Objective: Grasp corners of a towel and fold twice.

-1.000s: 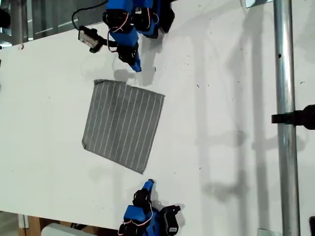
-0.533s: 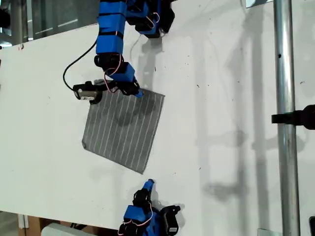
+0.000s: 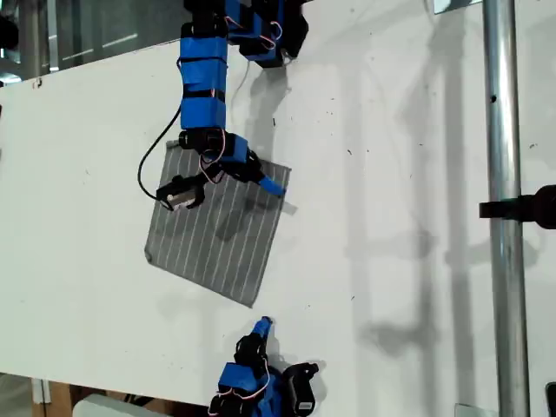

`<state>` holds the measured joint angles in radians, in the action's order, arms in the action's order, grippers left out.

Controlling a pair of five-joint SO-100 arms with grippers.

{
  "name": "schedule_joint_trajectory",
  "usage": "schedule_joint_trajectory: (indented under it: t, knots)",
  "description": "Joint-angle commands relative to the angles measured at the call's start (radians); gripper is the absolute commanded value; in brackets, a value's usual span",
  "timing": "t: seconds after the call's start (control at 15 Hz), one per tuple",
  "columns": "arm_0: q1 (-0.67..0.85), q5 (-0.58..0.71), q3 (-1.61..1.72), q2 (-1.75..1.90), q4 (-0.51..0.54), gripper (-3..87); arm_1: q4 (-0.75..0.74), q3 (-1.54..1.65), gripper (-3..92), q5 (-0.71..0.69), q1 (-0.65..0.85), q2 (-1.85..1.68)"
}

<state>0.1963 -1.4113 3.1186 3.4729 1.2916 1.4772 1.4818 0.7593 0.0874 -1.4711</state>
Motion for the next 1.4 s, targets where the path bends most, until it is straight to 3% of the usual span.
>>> schedule_joint_trajectory:
  t: [0.0, 0.27, 0.73, 0.87, 0.93, 1.33]
  knots:
    - [0.006, 0.0, 0.0, 0.005, 0.003, -2.9, -0.054, 0.012, 46.1, -0.028, 0.021, 0.034]
    - [0.005, 0.002, 0.0, 0.005, 0.003, -2.9, -0.144, 0.029, 44.0, -0.06, 0.074, 0.179]
    - [0.003, 0.003, 0.0, 0.005, 0.003, -2.9, -0.175, 0.066, 33.5, -0.071, 0.121, 0.278]
    - [0.003, 0.002, 0.0, 0.005, 0.003, -2.9, -0.189, 0.055, 16.7, -0.064, 0.115, 0.316]
    - [0.003, -0.002, 0.0, 0.005, 0.003, -2.9, -0.187, 0.044, 2.1, -0.058, 0.115, 0.336]
    - [-0.006, -0.051, -0.04, 0.005, 0.002, -3.0, -0.227, 0.028, -0.2, -0.055, 0.086, 0.344]
